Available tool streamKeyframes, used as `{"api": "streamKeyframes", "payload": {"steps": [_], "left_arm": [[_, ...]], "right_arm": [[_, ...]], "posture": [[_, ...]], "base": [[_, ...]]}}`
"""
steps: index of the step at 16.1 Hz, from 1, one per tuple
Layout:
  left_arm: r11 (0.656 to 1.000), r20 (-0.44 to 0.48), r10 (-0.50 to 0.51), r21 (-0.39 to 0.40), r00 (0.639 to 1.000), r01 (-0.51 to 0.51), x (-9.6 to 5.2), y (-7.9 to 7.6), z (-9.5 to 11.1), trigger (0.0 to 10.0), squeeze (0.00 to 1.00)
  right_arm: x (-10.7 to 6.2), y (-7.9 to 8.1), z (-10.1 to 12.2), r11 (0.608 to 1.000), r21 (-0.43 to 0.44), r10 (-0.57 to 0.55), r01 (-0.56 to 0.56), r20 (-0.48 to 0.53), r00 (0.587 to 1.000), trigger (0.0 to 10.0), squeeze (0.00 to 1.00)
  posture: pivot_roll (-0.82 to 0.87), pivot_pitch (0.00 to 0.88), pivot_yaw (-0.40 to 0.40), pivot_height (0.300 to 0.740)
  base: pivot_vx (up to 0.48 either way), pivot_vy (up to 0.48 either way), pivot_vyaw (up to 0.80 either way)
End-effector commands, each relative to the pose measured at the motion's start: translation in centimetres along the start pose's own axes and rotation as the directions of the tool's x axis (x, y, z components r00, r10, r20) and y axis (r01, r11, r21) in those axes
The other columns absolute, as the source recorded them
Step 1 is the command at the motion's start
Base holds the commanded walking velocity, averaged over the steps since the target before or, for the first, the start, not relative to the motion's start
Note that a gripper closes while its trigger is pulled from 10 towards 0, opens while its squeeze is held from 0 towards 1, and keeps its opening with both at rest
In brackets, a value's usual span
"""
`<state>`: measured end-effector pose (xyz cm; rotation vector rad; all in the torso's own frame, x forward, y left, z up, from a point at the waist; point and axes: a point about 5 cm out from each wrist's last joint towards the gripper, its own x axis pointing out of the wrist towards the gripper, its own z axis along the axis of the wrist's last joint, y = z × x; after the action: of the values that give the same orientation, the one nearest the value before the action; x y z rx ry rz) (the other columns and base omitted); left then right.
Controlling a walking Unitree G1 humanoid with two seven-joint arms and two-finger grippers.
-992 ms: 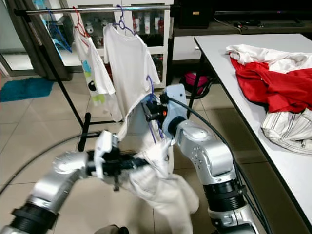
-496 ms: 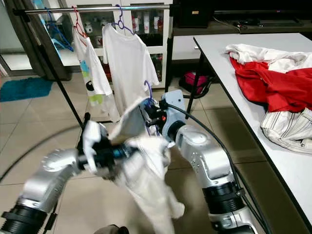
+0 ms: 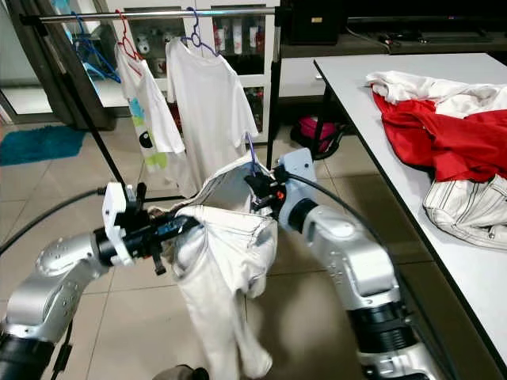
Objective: Hang hanger
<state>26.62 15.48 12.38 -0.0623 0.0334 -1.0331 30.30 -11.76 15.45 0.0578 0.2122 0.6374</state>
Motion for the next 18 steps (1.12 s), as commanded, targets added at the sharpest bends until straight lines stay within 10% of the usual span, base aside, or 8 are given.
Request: {"api": "streamKeyframes", "payload": {"steps": [1,6,13,14,15,16,18], "left_arm": [[0.991,0.007,0.133,0.021,0.991,-0.134,-1.5,1.6,0.2,0.0,0.0],[0.913,-0.077,0.404,-0.023,0.911,-0.407,-2.6,3.9,-3.6,0.0,0.0],[0.931,-0.174,0.352,-0.029,0.92,-0.363,0.7,3.4,-6.7,0.6,0.0],[0.935,-0.173,0.344,-0.027,0.923,-0.353,1.1,3.4,-6.7,10.0,0.0],[0.949,-0.15,0.3,-0.059,0.942,-0.311,1.7,3.2,-6.5,10.0,0.12],[0.963,-0.128,0.238,-0.1,0.963,-0.251,2.0,2.8,-6.3,10.0,1.0],[0.971,-0.121,0.18,-0.135,0.976,-0.196,1.7,2.0,-6.6,10.0,1.0]], "right_arm": [[-0.7,-0.7,0.9,1.0,-0.013,-0.002,0.002,0.022,1.0,10.0,0.0],[-1.9,0.0,2.8,0.994,-0.013,0.112,-0.112,0.06,0.992,10.0,0.0],[-2.7,1.6,2.5,0.981,0.002,0.196,-0.197,0.027,0.98,10.0,0.0],[-2.6,1.7,2.5,0.981,0.001,0.196,-0.196,0.023,0.98,10.0,0.0],[-2.6,1.7,2.4,0.984,0.002,0.18,-0.18,0.019,0.983,10.0,0.0],[-2.4,1.5,2.2,0.988,0.014,0.151,-0.151,0.017,0.988,10.0,0.0],[-2.3,1.3,1.6,0.994,0.034,0.103,-0.103,0.002,0.995,10.0,0.0]], "posture": [[-0.17,0.0,0.065,0.74],[-0.17,0.0,0.056,0.74],[-0.19,0.0,0.054,0.74],[-0.19,0.0,0.055,0.74],[-0.19,0.0,0.056,0.74],[-0.19,0.0,0.053,0.74],[-0.19,0.0,0.055,0.74]], "base": [[0.0,0.0,0.0],[0.0,0.0,0.0],[0.0,0.0,0.0],[0.0,0.0,0.0],[0.0,0.0,0.0],[0.0,0.0,0.0],[0.0,0.0,0.0]]}}
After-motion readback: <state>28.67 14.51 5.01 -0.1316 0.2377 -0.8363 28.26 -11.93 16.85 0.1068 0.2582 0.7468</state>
